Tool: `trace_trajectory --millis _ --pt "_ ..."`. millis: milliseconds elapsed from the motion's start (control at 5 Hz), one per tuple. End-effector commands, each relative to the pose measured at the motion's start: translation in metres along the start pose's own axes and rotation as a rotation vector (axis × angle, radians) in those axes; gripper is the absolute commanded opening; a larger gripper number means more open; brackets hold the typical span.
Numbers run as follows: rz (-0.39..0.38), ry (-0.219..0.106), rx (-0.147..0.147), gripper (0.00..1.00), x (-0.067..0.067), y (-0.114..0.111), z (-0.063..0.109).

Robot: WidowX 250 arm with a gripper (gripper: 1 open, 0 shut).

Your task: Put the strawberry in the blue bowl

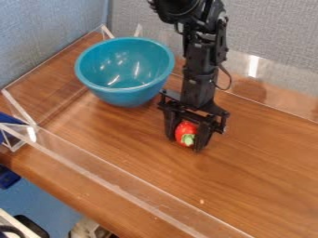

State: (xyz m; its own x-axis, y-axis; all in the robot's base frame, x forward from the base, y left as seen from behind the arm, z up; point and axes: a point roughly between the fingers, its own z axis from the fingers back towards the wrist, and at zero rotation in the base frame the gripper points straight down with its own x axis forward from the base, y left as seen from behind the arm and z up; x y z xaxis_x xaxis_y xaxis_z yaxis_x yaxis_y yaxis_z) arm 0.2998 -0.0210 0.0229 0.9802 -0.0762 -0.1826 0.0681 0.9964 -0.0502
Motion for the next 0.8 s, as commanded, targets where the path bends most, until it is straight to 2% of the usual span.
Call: trace_trajectory --millis 0,200,600 --pt "-0.045 -0.073 -0.004 0.0 0.005 -0.008 0.02" --pt "-0.054 -0.078 -0.007 0.0 0.006 -0.008 0.021" --pt "-0.06 -0.113 0.004 0.0 -0.001 -0.005 0.046"
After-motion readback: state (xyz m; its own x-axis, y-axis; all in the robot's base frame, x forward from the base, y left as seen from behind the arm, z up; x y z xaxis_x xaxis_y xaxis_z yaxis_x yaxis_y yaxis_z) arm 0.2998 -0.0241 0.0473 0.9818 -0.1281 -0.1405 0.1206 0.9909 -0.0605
